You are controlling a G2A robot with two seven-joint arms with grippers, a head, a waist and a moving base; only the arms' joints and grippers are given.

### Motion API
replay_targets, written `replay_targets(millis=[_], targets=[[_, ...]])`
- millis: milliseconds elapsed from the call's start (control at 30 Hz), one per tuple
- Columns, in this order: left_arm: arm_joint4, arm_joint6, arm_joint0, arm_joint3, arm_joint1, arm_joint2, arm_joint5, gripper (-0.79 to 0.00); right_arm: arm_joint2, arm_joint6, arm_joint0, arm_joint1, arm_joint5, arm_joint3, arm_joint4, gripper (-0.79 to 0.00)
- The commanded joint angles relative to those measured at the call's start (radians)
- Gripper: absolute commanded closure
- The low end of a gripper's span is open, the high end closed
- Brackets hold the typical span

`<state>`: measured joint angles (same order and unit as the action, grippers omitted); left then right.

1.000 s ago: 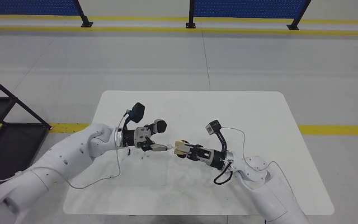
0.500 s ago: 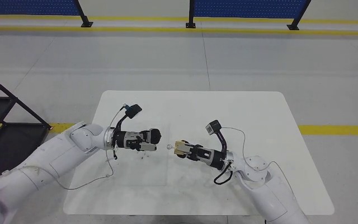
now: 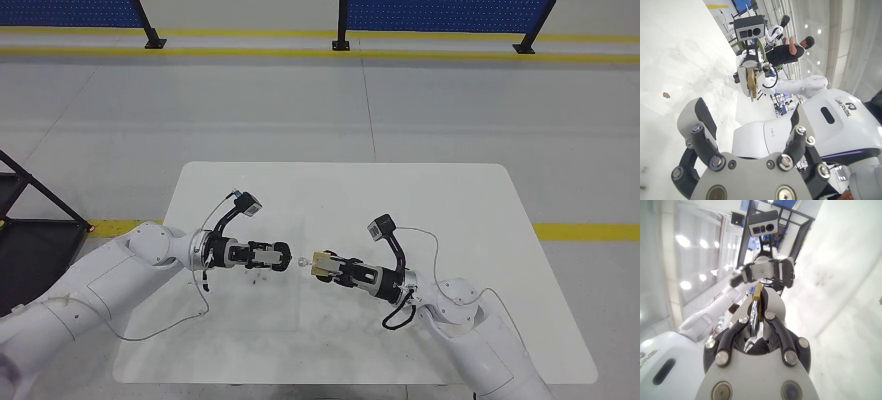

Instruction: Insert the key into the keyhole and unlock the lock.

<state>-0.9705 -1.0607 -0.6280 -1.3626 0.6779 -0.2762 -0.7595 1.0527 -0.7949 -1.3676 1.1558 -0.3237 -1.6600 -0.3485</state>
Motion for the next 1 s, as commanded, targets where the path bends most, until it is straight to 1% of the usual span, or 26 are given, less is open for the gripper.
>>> replay_targets(millis=[0, 200, 333, 467, 500, 533, 567, 633, 700, 733, 800, 867, 967], targets=[[0.000, 0.000, 0.000, 0.000, 0.000, 0.000, 0.000, -0.785, 0.000, 0.000, 0.000, 0.000, 0.000, 0.000, 0.000, 0.000], [0.097, 0.085, -0.041, -0.035, 0.001, -0.033, 0.011, -0.785, 0.000, 0.000, 0.000, 0.000, 0.000, 0.000, 0.000, 0.000], [0.135, 0.098, -0.065, -0.056, 0.002, -0.058, 0.014, -0.785, 0.000, 0.000, 0.000, 0.000, 0.000, 0.000, 0.000, 0.000], [0.164, 0.104, -0.087, -0.071, 0.007, -0.085, -0.024, -0.785, 0.000, 0.000, 0.000, 0.000, 0.000, 0.000, 0.000, 0.000], [0.170, 0.105, -0.095, -0.070, 0.008, -0.090, -0.032, -0.767, 0.000, 0.000, 0.000, 0.000, 0.000, 0.000, 0.000, 0.000], [0.171, 0.106, -0.100, -0.070, 0.008, -0.097, -0.038, -0.717, 0.000, 0.000, 0.000, 0.000, 0.000, 0.000, 0.000, 0.000], [0.174, 0.106, -0.106, -0.071, 0.009, -0.104, -0.047, -0.686, 0.000, 0.000, 0.000, 0.000, 0.000, 0.000, 0.000, 0.000], [0.176, 0.105, -0.117, -0.071, 0.010, -0.116, -0.050, -0.563, 0.000, 0.000, 0.000, 0.000, 0.000, 0.000, 0.000, 0.000], [0.177, 0.104, -0.128, -0.071, 0.011, -0.129, -0.056, -0.505, 0.000, 0.000, 0.000, 0.000, 0.000, 0.000, 0.000, 0.000], [0.177, 0.102, -0.132, -0.074, 0.012, -0.136, -0.060, -0.496, 0.000, 0.000, 0.000, 0.000, 0.000, 0.000, 0.000, 0.000], [0.176, 0.099, -0.143, -0.072, 0.013, -0.148, -0.064, -0.391, 0.000, 0.000, 0.000, 0.000, 0.000, 0.000, 0.000, 0.000], [0.176, 0.096, -0.151, -0.073, 0.014, -0.161, -0.063, -0.382, 0.000, 0.000, 0.000, 0.000, 0.000, 0.000, 0.000, 0.000], [0.179, 0.091, -0.161, -0.072, 0.015, -0.181, -0.063, -0.329, 0.000, 0.000, 0.000, 0.000, 0.000, 0.000, 0.000, 0.000]])
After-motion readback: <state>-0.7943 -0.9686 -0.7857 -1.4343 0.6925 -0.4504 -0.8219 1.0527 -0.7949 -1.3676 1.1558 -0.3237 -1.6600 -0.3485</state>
